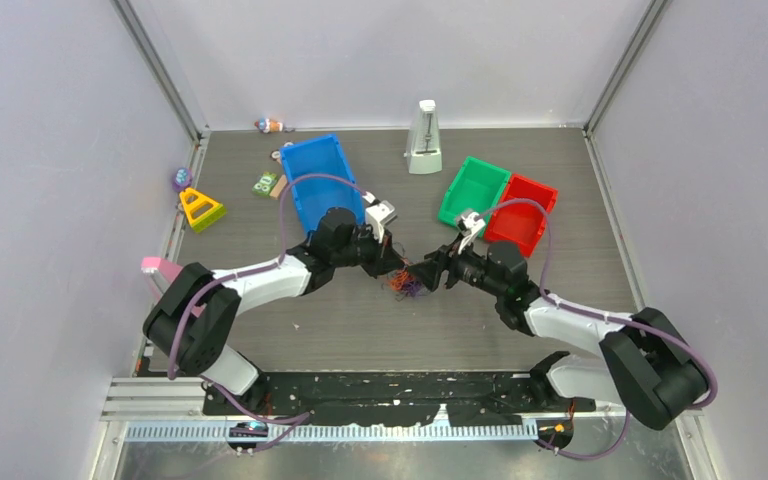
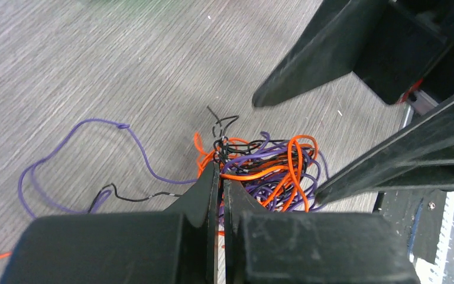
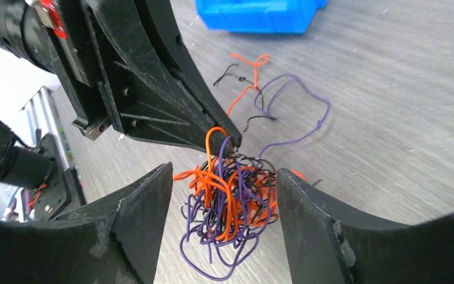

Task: Untangle the cables
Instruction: Untie the cable.

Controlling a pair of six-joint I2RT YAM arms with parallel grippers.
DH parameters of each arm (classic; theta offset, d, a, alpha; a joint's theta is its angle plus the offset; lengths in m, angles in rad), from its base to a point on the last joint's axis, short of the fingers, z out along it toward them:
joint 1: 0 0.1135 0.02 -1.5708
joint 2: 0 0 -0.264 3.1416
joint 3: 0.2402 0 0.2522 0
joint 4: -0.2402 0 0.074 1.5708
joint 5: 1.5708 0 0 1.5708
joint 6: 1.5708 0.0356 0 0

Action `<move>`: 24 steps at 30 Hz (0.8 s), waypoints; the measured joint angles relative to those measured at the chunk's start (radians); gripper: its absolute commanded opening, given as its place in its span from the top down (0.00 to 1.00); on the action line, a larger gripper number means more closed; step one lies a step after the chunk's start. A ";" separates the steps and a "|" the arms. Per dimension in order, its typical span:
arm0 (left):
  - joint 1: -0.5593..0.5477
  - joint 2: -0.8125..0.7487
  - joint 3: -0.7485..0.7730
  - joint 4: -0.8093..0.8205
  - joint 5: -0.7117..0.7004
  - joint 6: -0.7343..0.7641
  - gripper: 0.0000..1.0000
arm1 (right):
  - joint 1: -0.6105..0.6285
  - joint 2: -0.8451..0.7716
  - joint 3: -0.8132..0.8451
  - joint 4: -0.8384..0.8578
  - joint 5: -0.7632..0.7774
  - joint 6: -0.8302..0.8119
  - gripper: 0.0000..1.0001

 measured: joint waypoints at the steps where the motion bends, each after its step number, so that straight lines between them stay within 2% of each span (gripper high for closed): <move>1: 0.007 -0.001 -0.008 0.015 0.002 -0.012 1.00 | 0.000 -0.014 0.000 -0.003 0.013 -0.002 0.24; 5: 0.080 -0.016 -0.083 0.109 0.034 -0.100 1.00 | 0.000 -0.085 -0.013 -0.007 0.079 -0.006 0.18; 9: 0.180 -0.016 -0.145 0.201 0.069 -0.201 1.00 | 0.000 -0.097 -0.027 -0.008 0.101 -0.010 0.19; 12: 0.190 -0.016 -0.152 0.261 0.094 -0.255 1.00 | 0.006 -0.067 -0.027 -0.004 0.086 -0.019 0.20; 17: 0.190 -0.016 -0.165 0.367 0.148 -0.322 1.00 | 0.111 -0.008 0.018 -0.084 0.129 -0.087 0.22; 24: 0.193 -0.016 -0.191 0.460 0.191 -0.373 1.00 | 0.146 0.082 0.094 -0.119 0.212 -0.111 0.35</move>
